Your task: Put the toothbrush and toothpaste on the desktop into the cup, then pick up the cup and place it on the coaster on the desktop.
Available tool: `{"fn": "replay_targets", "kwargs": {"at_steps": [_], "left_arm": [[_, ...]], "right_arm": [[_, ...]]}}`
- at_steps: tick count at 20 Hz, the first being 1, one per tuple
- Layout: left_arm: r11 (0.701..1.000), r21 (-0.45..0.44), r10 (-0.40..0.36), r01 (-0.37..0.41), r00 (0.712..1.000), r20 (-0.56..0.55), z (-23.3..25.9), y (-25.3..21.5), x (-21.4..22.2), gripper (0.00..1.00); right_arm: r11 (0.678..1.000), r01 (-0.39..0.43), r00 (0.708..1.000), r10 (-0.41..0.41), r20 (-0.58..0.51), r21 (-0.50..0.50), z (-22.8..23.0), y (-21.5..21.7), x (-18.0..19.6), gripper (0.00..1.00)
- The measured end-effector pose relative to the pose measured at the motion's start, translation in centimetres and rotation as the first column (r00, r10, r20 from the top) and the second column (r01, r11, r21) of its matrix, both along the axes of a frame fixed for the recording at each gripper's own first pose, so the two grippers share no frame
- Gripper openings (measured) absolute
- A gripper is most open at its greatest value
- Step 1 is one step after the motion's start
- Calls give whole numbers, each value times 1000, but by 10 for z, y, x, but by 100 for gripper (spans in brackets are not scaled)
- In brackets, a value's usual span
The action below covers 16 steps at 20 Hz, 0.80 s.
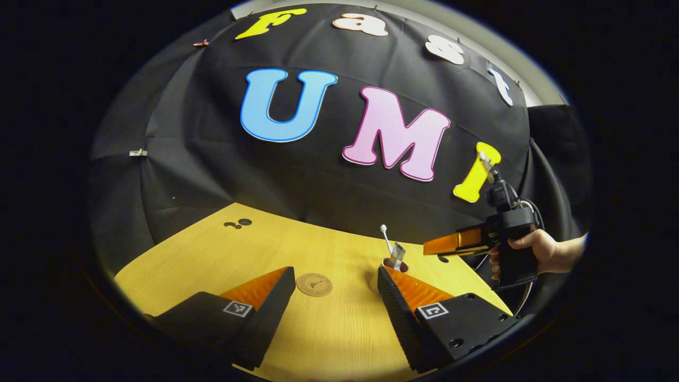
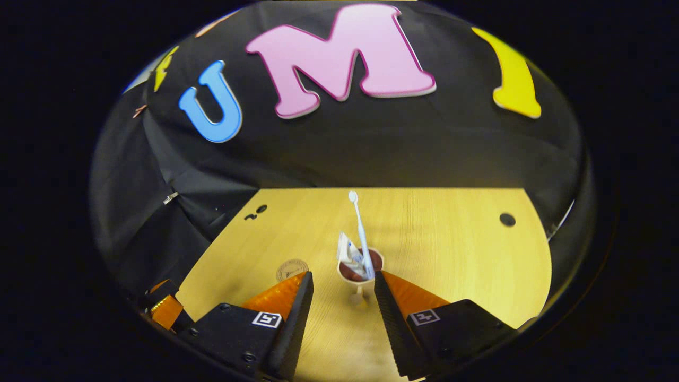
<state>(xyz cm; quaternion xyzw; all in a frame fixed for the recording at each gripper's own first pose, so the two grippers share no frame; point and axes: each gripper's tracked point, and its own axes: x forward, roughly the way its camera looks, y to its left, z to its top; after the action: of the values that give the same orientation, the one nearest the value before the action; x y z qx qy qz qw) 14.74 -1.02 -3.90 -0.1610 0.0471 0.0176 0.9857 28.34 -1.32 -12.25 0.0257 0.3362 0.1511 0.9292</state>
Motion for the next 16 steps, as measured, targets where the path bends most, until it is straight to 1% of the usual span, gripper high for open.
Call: {"fn": "replay_targets", "kwargs": {"at_steps": [2,5,7,9,10,16], "left_arm": [[999,-24,26,-26,1000,-10,-3,11,-6,97],[996,-40,83,-84,996,-28,-11,35,-13,97],[992,-56,112,-115,993,-43,-18,47,-18,97],[988,-63,137,-141,989,-61,-24,57,-24,97],[987,-63,147,-151,987,-67,-25,60,-26,97],[981,-60,179,-187,977,-115,-43,76,-36,97]], "right_arm": [[999,-2,993,-2,-115,-36,-25,-1,-4,72],[998,5,983,-17,-184,-68,-51,5,6,72],[993,-19,969,-11,-247,-117,-71,6,10,71],[986,-22,960,-25,-280,-165,-89,2,17,72],[985,-14,955,-37,-295,-172,-97,1,19,72],[983,57,913,-122,-390,-174,-131,-7,37,72]]}}
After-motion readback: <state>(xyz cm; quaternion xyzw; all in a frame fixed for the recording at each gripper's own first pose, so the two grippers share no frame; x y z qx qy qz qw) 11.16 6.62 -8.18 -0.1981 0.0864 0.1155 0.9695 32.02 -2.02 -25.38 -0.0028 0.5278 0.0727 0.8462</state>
